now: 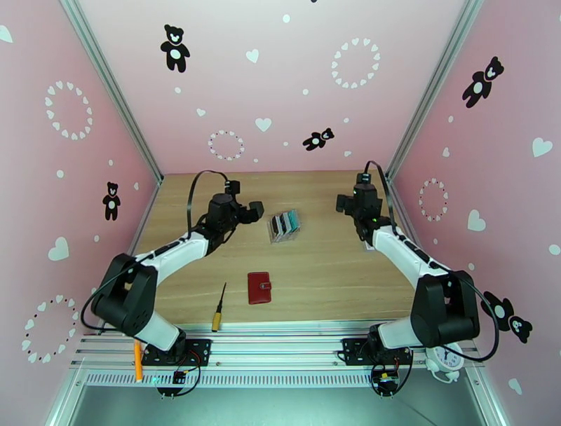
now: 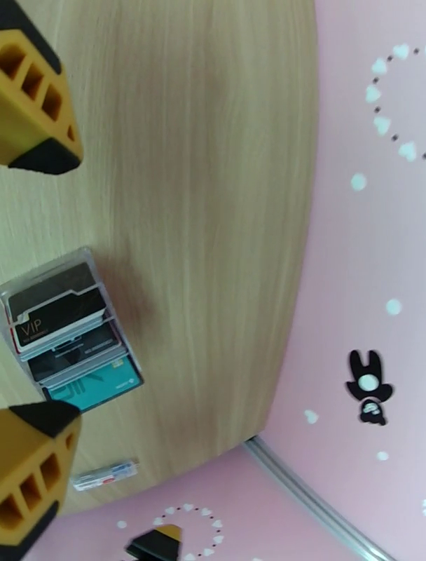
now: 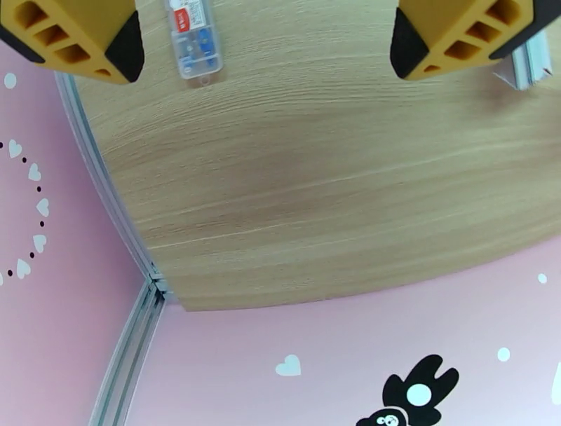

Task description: Put the credit cards into the card holder

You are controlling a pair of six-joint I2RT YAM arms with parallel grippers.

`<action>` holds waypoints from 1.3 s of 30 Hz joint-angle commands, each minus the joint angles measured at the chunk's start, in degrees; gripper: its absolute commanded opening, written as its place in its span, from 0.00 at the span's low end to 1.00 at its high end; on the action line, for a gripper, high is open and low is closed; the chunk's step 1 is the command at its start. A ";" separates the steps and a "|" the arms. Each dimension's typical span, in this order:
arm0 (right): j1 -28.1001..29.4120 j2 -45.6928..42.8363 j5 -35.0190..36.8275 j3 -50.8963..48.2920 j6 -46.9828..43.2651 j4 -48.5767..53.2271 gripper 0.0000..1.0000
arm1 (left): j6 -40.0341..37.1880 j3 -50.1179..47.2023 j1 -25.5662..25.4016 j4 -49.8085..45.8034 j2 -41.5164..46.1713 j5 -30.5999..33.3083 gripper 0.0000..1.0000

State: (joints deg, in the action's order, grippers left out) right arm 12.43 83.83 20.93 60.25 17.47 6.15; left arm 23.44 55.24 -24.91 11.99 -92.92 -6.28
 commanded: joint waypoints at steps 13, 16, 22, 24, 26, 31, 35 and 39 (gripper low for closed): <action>12.55 4.07 -16.53 9.54 3.02 18.04 0.96 | 3.50 2.44 -1.29 -3.10 -9.14 -10.16 0.68; 15.99 3.82 -17.52 9.04 4.35 19.42 0.94 | 2.88 2.86 -1.37 -6.09 -8.19 -7.95 0.62; 23.94 2.32 -17.63 5.89 8.17 21.01 0.91 | 1.08 3.37 -1.44 -17.14 -3.75 -1.45 0.51; 27.34 1.73 -16.64 4.84 9.62 21.40 0.90 | 1.67 1.83 -1.46 -20.49 -1.16 -0.88 0.48; 30.29 1.65 -15.92 4.35 10.84 21.97 0.90 | 1.91 0.11 -1.78 -23.27 1.58 -0.29 0.47; 36.83 2.13 -13.48 4.22 13.95 23.20 0.84 | 3.99 -3.79 -3.24 -29.82 7.80 0.03 0.44; 41.87 4.18 -12.23 5.01 16.45 23.58 0.73 | 5.76 -7.46 -4.94 -32.96 13.06 -0.34 0.41; 46.37 7.65 -11.40 6.24 18.04 24.33 0.67 | 7.62 -11.73 -5.05 -35.60 18.52 -1.49 0.36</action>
State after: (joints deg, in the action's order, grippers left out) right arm 56.55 88.62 7.81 65.25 33.06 28.27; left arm 29.17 45.89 -29.74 -19.03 -77.82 -7.07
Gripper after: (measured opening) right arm 0.686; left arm 0.373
